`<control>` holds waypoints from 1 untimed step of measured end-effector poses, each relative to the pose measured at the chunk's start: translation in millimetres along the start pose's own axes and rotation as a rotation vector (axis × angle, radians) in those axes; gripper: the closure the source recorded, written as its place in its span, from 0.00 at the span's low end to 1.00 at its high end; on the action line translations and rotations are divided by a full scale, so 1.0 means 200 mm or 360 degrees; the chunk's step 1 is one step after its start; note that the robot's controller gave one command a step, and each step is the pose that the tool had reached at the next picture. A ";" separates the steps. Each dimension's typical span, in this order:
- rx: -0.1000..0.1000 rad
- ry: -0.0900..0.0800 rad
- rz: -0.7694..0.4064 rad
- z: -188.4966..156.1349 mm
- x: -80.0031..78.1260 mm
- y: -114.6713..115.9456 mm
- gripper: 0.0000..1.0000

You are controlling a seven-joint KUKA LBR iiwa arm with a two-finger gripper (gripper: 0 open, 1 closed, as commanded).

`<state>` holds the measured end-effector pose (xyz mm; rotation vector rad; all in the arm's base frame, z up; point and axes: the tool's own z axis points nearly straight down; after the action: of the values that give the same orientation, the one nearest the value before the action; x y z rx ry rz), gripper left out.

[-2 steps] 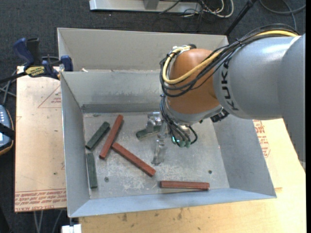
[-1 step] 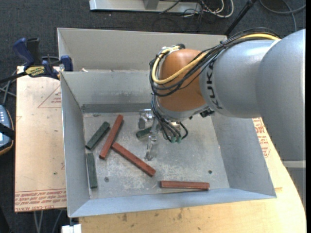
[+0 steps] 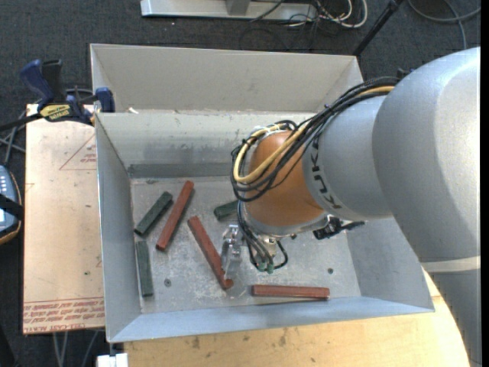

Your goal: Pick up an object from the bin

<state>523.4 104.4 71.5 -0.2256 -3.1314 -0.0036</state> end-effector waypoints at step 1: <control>-0.0001 -0.0010 0.0004 0.00 -0.01 0.00 0.00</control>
Offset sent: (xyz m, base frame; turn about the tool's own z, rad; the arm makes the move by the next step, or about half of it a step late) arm 0.0000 0.0000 0.0000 0.0000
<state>524.6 103.4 71.0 -0.2299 -3.1374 -0.0039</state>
